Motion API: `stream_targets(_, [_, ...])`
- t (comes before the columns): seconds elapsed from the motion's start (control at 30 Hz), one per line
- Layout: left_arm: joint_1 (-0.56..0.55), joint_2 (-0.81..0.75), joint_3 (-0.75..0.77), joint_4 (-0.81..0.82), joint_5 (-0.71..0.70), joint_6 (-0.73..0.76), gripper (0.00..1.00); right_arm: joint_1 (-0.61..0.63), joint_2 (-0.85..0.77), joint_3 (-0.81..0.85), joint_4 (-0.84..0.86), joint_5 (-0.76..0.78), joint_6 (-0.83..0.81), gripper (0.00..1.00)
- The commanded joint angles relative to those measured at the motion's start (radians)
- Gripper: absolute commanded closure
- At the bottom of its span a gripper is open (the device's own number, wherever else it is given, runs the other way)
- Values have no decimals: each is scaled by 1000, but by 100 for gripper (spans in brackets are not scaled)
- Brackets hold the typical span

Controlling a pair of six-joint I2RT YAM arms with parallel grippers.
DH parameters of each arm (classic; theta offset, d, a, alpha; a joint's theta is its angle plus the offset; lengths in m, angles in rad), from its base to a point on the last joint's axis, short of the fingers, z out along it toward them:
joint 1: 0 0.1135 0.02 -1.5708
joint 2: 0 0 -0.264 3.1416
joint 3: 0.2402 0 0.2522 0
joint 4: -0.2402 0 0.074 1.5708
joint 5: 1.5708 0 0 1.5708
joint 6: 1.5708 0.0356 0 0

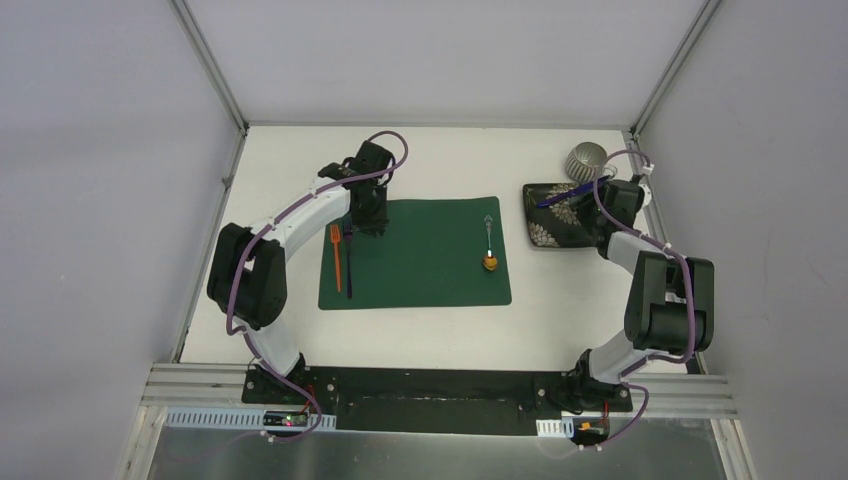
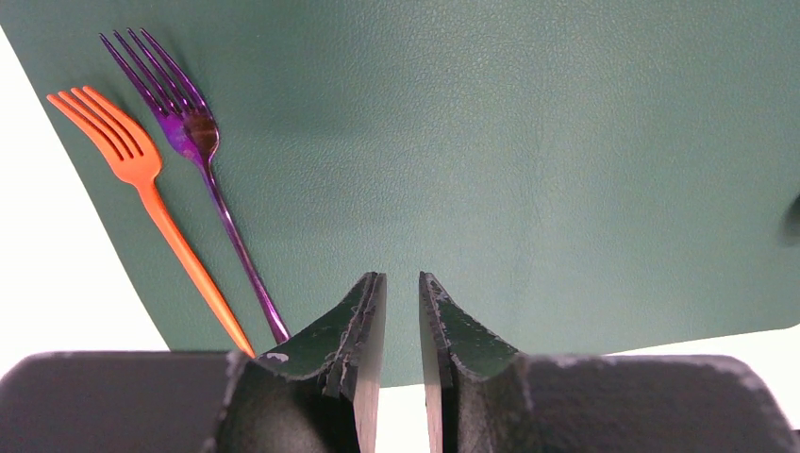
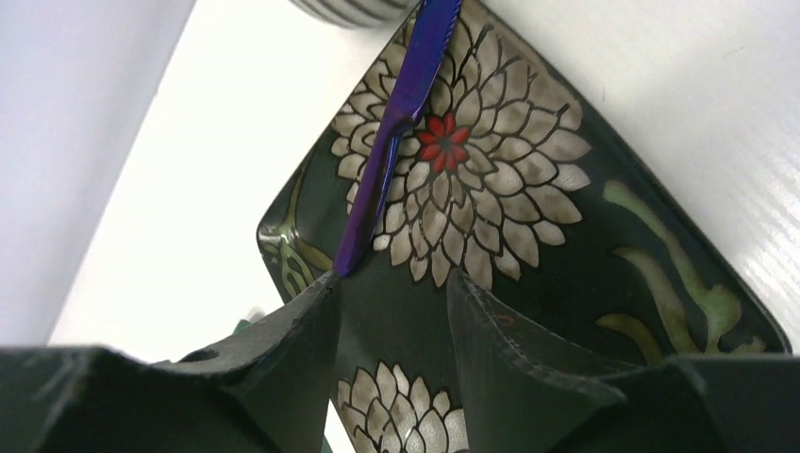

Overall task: Set the dinner table for one person
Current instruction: Pick up the spoon from the napkin.

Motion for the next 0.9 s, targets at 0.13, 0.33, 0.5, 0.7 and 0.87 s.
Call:
stream_targets(0.13, [-10, -48, -1, 25, 1, -11, 79, 42, 45, 81, 60, -176, 0, 54])
stream_targets(0.33, [-11, -26, 4, 29, 7, -18, 79, 172, 134, 291, -282, -266, -178, 55])
stream_targets(0.5, [-11, -24, 4, 28, 2, -15, 80, 320, 142, 363, -484, -205, -308, 56])
stream_targets(0.7, [-11, -21, 4, 27, 4, -15, 80, 442, 115, 334, -583, -121, -327, 59])
stream_targets(0.87, [-11, -18, 5, 29, 4, -16, 80, 472, 99, 280, -592, -111, -315, 58])
